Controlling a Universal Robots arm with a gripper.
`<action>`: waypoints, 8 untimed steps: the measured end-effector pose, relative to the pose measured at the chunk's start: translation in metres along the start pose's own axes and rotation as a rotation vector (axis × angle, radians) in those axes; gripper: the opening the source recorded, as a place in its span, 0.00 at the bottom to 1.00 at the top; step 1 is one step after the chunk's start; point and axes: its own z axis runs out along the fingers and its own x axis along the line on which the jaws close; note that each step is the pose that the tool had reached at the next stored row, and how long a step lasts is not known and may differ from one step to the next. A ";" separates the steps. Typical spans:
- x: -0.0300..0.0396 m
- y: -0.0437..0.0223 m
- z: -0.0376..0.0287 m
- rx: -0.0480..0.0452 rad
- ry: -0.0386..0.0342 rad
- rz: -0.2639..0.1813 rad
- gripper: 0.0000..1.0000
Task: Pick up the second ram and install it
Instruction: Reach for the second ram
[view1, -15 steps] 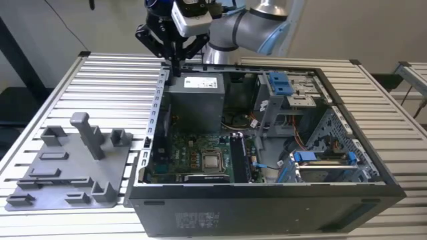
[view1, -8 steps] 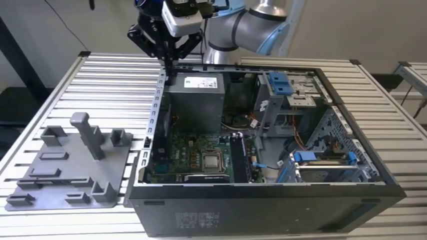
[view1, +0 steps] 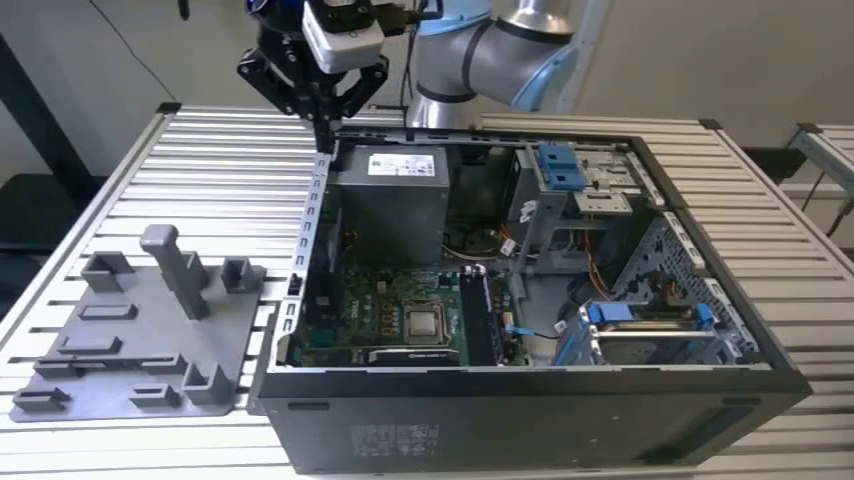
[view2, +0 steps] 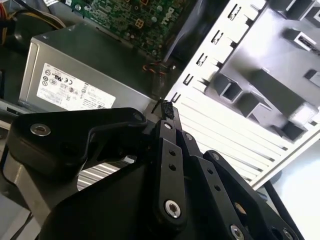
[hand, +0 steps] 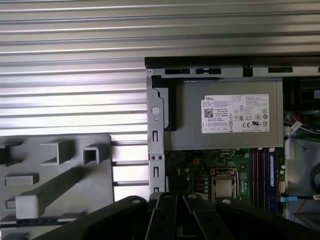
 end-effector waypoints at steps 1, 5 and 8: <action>0.0016 -0.0001 0.0000 0.0000 0.0001 -0.001 0.11; 0.0085 -0.0004 -0.0001 -0.0001 0.0002 -0.003 0.11; 0.0142 -0.0007 -0.0002 -0.0001 0.0004 -0.005 0.11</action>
